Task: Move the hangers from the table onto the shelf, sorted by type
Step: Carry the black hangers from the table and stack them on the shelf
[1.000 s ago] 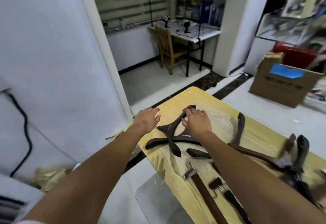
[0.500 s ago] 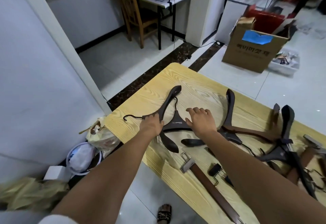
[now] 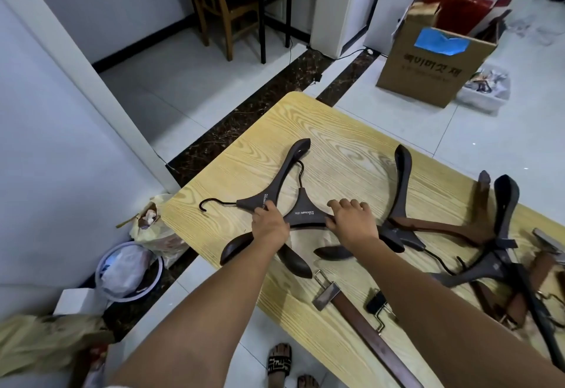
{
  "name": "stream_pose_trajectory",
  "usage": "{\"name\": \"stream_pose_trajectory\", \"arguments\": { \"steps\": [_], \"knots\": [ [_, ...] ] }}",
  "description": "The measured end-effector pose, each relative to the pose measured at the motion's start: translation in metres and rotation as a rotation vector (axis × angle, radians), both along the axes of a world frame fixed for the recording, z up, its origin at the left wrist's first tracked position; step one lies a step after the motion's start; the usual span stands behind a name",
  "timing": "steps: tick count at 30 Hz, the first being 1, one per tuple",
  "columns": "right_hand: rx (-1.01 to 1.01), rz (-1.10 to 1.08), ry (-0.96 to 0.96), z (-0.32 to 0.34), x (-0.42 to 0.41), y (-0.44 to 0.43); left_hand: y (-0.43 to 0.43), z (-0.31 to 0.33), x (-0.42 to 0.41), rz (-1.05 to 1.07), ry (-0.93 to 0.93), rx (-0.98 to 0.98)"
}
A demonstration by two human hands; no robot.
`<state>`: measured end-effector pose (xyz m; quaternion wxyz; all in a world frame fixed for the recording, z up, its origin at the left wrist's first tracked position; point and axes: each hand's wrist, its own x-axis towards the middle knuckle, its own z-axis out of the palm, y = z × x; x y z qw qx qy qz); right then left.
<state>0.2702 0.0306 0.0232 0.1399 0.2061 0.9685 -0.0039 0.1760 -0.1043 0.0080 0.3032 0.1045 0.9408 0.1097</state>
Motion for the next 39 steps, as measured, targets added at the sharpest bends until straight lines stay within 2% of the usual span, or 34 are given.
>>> {"name": "stream_pose_trajectory", "arguments": {
  "steps": [6,12,17,23,30,35,39],
  "knots": [
    [-0.011,-0.014,-0.068,-0.025,0.0,0.01,0.002,-0.012,-0.015,0.059,0.023,-0.013],
    [-0.062,-0.025,-0.161,-0.036,-0.003,0.02,0.001,-0.016,-0.029,-0.012,0.119,-0.017],
    [-0.113,-0.051,-0.203,-0.039,-0.008,0.018,-0.006,-0.012,-0.046,-0.033,0.107,-0.001],
    [-0.153,-0.088,-0.141,-0.041,-0.008,0.012,-0.006,-0.007,-0.056,-0.032,0.112,0.044],
    [0.014,0.006,-0.07,-0.026,-0.002,0.013,-0.014,-0.001,-0.065,0.203,0.095,0.143],
    [0.078,0.037,0.022,-0.007,0.008,0.017,-0.024,0.017,-0.072,0.175,0.138,0.222],
    [0.113,0.059,0.102,0.014,0.016,0.018,-0.033,0.041,-0.076,0.09,0.216,0.168]
  ]
}}
